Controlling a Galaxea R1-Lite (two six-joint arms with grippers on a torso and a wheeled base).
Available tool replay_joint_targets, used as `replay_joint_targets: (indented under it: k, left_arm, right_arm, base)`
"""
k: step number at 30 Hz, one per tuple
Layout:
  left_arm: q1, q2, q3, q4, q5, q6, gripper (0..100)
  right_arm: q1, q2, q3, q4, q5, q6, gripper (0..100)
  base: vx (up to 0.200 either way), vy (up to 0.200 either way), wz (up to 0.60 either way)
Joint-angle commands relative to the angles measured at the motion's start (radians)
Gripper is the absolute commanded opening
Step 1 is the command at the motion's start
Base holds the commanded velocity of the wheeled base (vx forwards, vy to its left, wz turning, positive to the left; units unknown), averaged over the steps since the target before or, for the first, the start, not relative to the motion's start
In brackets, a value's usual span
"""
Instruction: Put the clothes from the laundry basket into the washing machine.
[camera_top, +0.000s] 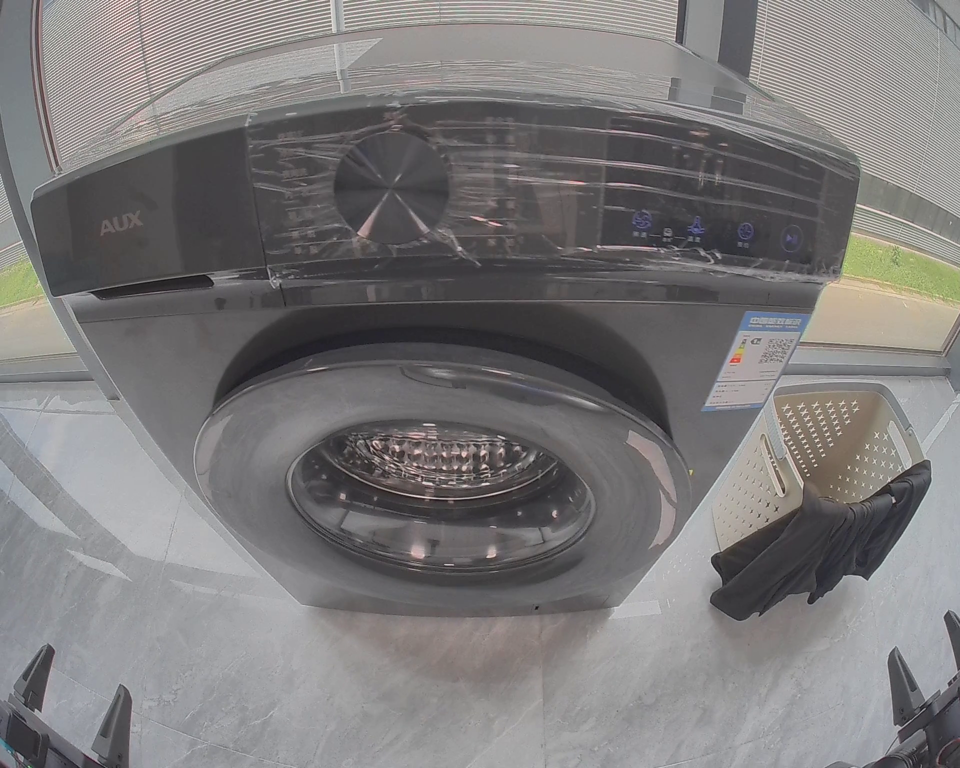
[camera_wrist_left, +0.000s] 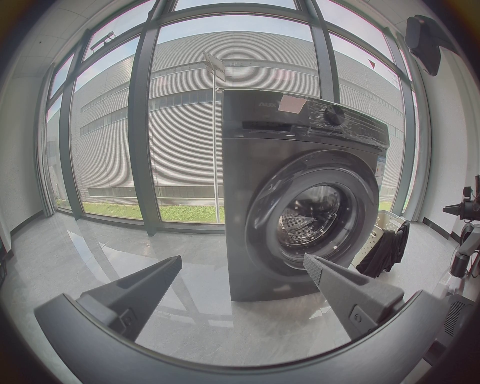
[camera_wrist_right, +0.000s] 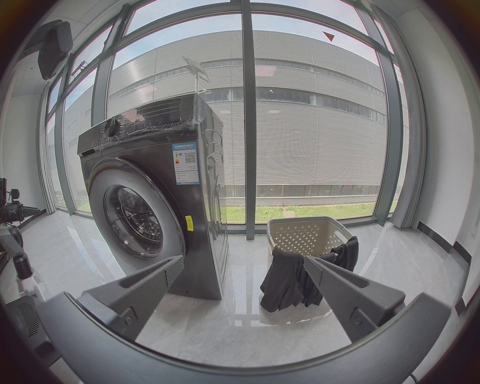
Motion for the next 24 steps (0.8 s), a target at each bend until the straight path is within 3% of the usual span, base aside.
replay_joint_targets:
  k: [1,24]
  left_arm:
    - [0.000,-0.018,0.018,0.000,0.000,-0.002,100]
    - [0.000,-0.018,0.018,0.000,-0.001,-0.003,100]
  right_arm:
    - [0.000,-0.009,0.018,0.000,0.000,0.000,100]
    - [0.000,-0.009,0.018,0.000,0.000,0.000,100]
  base:
    - [0.000,0.000,0.00]
    - [0.000,0.009,0.00]
